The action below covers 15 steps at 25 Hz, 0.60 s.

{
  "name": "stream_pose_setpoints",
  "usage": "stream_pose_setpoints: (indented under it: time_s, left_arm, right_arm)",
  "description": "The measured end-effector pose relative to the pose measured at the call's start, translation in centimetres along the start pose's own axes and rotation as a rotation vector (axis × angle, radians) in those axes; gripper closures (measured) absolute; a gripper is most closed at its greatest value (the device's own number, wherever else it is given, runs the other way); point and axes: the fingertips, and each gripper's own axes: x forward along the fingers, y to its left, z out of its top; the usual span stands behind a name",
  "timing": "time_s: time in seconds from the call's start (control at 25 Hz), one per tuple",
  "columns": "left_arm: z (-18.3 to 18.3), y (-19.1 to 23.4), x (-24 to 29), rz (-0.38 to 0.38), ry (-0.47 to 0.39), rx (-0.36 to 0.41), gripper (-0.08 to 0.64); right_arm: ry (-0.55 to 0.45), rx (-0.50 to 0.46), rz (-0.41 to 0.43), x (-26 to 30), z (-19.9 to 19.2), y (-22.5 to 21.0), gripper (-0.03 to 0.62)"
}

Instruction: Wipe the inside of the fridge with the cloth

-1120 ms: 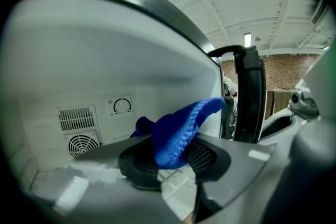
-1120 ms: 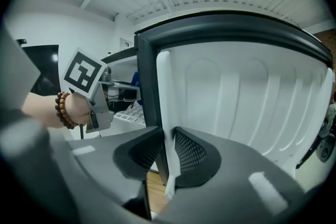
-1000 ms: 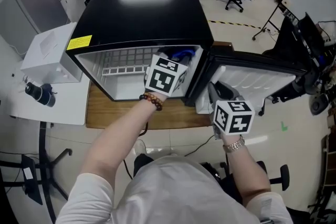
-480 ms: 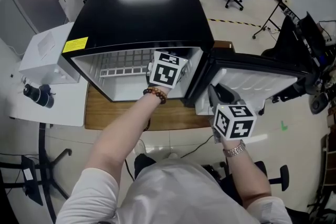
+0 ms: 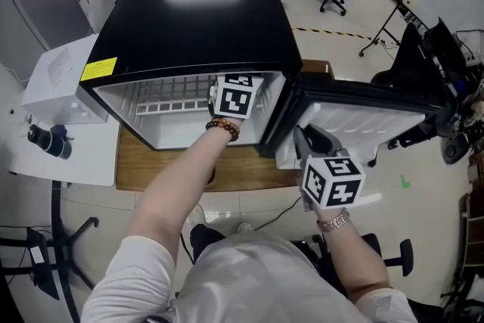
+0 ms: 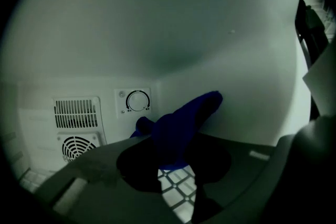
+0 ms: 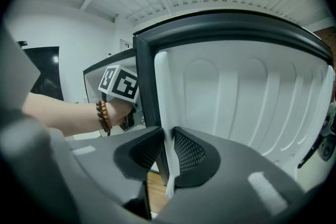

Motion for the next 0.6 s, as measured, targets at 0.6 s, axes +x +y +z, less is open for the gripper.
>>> stream_pose_setpoints:
  time_s: [0.6]
  left_arm:
    - [0.3,1.8,2.0,0.122,-0.055,-0.047,0.44]
  right_arm:
    - [-0.007,-0.014,-0.002,0.0,0.1,-0.1,0.522]
